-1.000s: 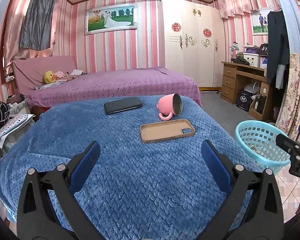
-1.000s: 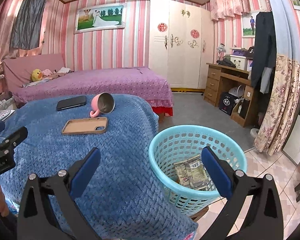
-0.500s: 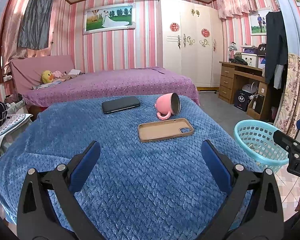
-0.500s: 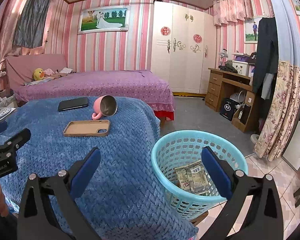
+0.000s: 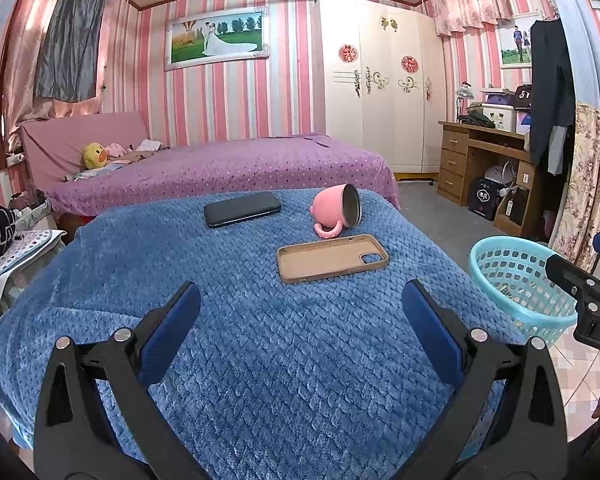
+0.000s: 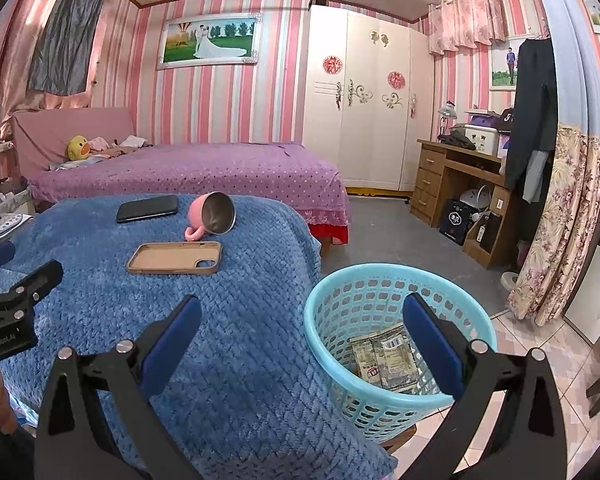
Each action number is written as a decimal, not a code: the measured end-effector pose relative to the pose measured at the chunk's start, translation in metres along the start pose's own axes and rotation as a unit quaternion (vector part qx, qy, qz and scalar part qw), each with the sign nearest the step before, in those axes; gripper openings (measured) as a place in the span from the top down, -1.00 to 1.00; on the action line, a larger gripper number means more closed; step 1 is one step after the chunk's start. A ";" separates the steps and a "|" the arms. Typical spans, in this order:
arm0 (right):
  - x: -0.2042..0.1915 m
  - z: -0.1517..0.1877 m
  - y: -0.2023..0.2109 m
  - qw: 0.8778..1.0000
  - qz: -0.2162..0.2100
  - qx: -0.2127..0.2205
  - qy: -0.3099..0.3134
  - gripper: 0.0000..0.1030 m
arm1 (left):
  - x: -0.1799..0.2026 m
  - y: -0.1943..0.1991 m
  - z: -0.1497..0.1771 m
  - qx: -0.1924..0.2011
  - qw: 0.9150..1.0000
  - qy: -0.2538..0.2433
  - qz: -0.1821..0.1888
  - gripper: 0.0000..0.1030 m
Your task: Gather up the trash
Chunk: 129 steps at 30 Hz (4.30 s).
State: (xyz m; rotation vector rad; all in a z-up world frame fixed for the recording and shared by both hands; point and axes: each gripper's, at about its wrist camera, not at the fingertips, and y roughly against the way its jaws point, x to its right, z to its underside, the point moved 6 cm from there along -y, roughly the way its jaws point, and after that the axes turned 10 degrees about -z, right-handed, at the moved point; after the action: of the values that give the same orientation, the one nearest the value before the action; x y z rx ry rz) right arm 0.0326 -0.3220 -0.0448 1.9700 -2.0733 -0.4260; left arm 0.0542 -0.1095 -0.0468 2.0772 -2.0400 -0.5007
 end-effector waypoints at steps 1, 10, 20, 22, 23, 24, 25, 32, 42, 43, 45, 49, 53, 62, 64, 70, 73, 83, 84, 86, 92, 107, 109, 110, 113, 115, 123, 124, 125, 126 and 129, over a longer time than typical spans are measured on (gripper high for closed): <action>0.000 0.000 0.000 1.000 0.000 0.000 0.000 -0.91 | 0.000 0.000 0.000 0.000 1.000 0.001 0.000 -0.89; 0.000 0.000 0.000 1.000 0.003 0.002 0.000 -0.91 | 0.000 0.000 0.000 0.000 1.000 0.000 -0.001 -0.89; 0.000 0.000 0.000 1.000 0.003 0.001 0.003 -0.91 | 0.000 0.000 -0.001 0.001 1.000 -0.001 0.000 -0.89; 0.001 0.000 0.000 1.000 0.003 0.000 0.002 -0.91 | -0.001 0.000 -0.001 0.000 1.000 0.000 0.000 -0.89; 0.000 0.000 0.000 1.000 0.003 0.000 0.002 -0.91 | -0.001 0.000 -0.001 0.000 1.000 0.000 0.000 -0.89; 0.000 0.000 0.000 1.000 0.004 0.000 0.003 -0.91 | -0.002 0.001 -0.001 0.000 1.000 0.001 0.000 -0.89; 0.000 0.000 0.000 1.000 0.003 0.000 0.003 -0.91 | -0.002 0.001 -0.002 0.000 1.000 0.002 0.000 -0.89; 0.001 0.000 0.000 1.000 0.003 -0.001 0.005 -0.91 | -0.004 0.000 -0.002 0.000 1.000 0.002 0.001 -0.89; 0.001 0.000 0.000 1.000 0.004 -0.002 0.005 -0.91 | -0.004 0.000 -0.003 0.000 1.000 0.002 0.003 -0.89; 0.001 -0.001 0.000 1.000 0.004 -0.002 0.004 -0.91 | -0.005 0.000 -0.003 0.000 1.000 0.002 0.003 -0.89; 0.000 -0.001 0.000 1.000 0.004 -0.002 0.005 -0.91 | -0.004 0.000 -0.003 0.001 1.000 0.002 0.002 -0.89; 0.000 -0.001 0.000 1.000 0.005 -0.001 0.005 -0.91 | -0.004 0.000 -0.003 0.000 1.000 0.002 0.002 -0.89; 0.000 -0.001 0.000 1.000 0.005 0.000 0.005 -0.91 | -0.005 0.000 -0.003 0.001 1.000 0.003 0.002 -0.89; 0.001 -0.001 0.000 1.000 0.005 0.000 0.005 -0.91 | -0.005 0.000 -0.004 0.001 1.000 0.003 0.001 -0.89; 0.001 0.000 0.000 1.000 0.005 0.000 0.005 -0.91 | -0.005 0.000 -0.003 0.001 1.000 0.003 0.001 -0.89; 0.002 0.000 -0.001 1.000 0.006 0.000 0.005 -0.91 | -0.005 0.000 -0.004 0.002 1.000 0.002 0.002 -0.89; 0.002 0.000 -0.001 1.000 0.006 0.000 0.006 -0.91 | -0.005 0.000 -0.003 0.001 1.000 0.003 0.001 -0.89; 0.002 0.001 -0.002 1.000 0.007 0.001 0.007 -0.91 | -0.006 0.000 -0.004 0.003 1.000 0.003 0.001 -0.89; 0.001 0.001 -0.002 1.000 0.007 0.001 0.007 -0.91 | -0.006 -0.001 -0.004 0.003 1.000 0.003 0.000 -0.89; 0.002 0.002 -0.002 1.000 0.008 0.001 0.007 -0.91 | -0.007 -0.002 -0.004 0.002 1.000 0.003 -0.001 -0.89; 0.001 0.001 -0.002 1.000 0.007 0.000 0.007 -0.91 | -0.008 -0.006 -0.002 0.002 1.000 -0.001 -0.006 -0.89; -0.005 0.002 -0.002 1.000 0.009 -0.001 0.009 -0.91 | -0.012 -0.009 -0.001 0.000 1.000 0.006 -0.008 -0.89; -0.005 0.002 -0.003 1.000 0.009 -0.002 0.009 -0.91 | -0.012 -0.009 -0.002 0.001 1.000 0.006 -0.009 -0.89; -0.005 0.002 -0.003 1.000 0.009 -0.002 0.009 -0.91 | -0.012 -0.008 -0.002 0.001 1.000 0.007 -0.009 -0.89; -0.005 0.002 -0.003 1.000 0.009 -0.002 0.010 -0.91 | -0.012 -0.008 -0.002 0.002 1.000 0.007 -0.009 -0.89; -0.005 0.002 -0.002 1.000 0.008 -0.002 0.009 -0.91 | -0.012 -0.008 -0.001 0.002 1.000 0.006 -0.009 -0.89; -0.005 0.002 -0.003 1.000 0.008 -0.002 0.009 -0.91 | -0.013 -0.008 -0.001 0.002 1.000 0.006 -0.009 -0.89; -0.005 0.002 -0.002 1.000 0.008 -0.002 0.009 -0.91 | -0.013 -0.008 -0.001 0.002 1.000 0.007 -0.009 -0.89; -0.005 0.002 -0.003 1.000 0.008 -0.002 0.009 -0.91 | -0.013 -0.008 -0.001 0.002 1.000 0.007 -0.008 -0.89; -0.005 0.002 -0.003 1.000 0.009 -0.002 0.009 -0.91 | -0.013 -0.009 -0.001 0.002 1.000 0.007 -0.008 -0.89; -0.004 0.002 -0.003 1.000 0.008 -0.002 0.009 -0.91 | -0.013 -0.009 -0.001 0.001 1.000 0.007 -0.008 -0.89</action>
State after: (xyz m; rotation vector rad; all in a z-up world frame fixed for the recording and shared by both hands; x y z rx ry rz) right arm 0.0347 -0.3176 -0.0473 1.9456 -2.0744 -0.4085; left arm 0.0631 -0.0965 -0.0474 2.0954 -2.0185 -0.4852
